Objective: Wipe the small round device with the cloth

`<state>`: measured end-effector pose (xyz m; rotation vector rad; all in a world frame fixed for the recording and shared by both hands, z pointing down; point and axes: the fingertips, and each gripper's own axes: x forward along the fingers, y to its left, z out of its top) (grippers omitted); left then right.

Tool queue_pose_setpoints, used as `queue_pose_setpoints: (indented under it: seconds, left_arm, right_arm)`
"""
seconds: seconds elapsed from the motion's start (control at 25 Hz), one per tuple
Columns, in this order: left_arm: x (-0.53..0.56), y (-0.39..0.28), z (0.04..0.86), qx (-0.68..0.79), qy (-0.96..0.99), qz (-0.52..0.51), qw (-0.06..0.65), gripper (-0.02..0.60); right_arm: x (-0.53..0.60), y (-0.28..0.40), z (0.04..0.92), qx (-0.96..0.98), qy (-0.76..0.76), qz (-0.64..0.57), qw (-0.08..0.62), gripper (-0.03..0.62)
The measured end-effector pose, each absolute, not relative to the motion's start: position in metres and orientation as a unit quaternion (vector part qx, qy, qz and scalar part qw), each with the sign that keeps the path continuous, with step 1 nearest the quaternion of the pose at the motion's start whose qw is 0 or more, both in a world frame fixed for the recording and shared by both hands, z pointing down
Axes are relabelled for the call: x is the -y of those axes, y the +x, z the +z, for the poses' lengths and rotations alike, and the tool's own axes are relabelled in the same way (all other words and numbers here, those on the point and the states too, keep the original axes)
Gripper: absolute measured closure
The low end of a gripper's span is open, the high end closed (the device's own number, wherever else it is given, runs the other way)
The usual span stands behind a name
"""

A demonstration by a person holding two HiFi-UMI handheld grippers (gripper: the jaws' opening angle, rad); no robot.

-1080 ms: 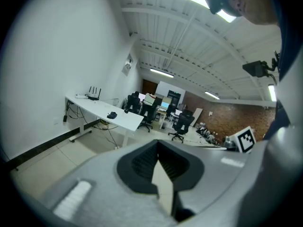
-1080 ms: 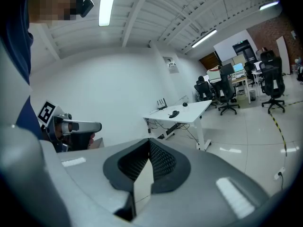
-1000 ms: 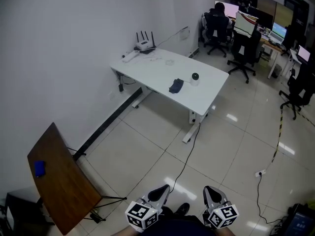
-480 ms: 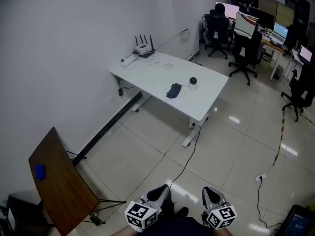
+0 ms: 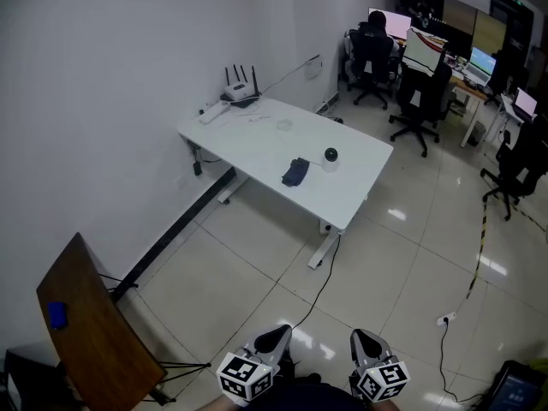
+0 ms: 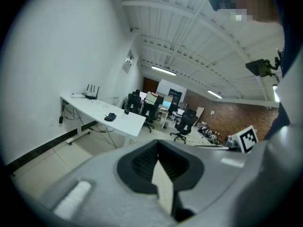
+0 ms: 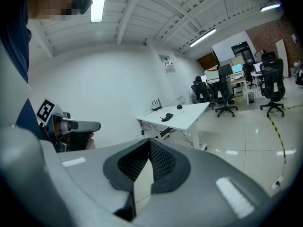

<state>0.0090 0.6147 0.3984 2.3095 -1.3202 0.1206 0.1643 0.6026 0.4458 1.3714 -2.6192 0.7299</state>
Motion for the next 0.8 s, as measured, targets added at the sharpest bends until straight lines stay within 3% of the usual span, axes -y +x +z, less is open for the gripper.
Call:
queue_pose_setpoints:
  seconds: [0.8]
  left_arm:
    - [-0.497,-0.079,0.425,0.449,0.847,0.021,0.284,0.58]
  right_arm:
    - [-0.497,0.088,0.443,0.832,0.49,0.245,0.09,0.583]
